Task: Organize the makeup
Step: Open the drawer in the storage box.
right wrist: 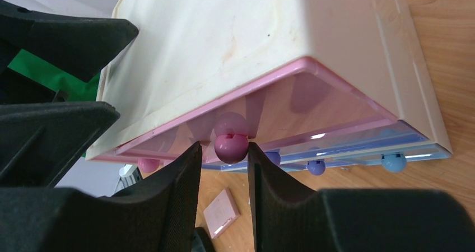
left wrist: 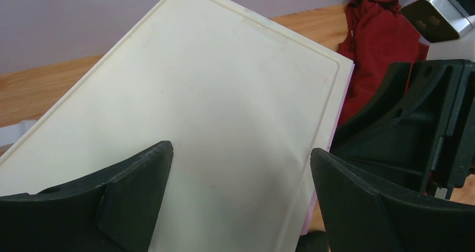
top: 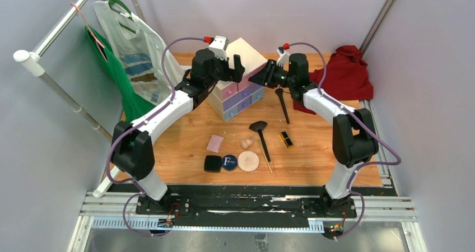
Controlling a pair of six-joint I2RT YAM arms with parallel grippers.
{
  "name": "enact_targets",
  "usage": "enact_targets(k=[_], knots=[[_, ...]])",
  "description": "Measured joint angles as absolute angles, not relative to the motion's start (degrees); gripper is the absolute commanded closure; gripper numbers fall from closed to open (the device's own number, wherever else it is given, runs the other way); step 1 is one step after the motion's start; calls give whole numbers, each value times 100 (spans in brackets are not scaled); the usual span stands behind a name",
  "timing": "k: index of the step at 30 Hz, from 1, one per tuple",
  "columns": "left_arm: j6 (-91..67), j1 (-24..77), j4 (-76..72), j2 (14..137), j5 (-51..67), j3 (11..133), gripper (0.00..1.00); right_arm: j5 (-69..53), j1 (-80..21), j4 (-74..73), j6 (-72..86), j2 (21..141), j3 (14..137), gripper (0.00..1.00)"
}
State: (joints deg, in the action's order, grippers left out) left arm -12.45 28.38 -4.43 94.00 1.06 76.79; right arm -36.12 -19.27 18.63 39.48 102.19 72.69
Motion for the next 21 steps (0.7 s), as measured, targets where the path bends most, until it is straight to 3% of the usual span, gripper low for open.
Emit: enact_targets(k=[7,12,21], knots=[[-1245,2864,-440,9400,104,7679,2,-3632,-1852,1890,3935,10363,7435,79],[-1247,2875,-443,9402,102,7679,2,-3640,-1798,1857,3909,10383,7465,99],[-1251,2902,-436,9485,54,7749,2,-3645,-1774,1881,3894,10372,7432,99]])
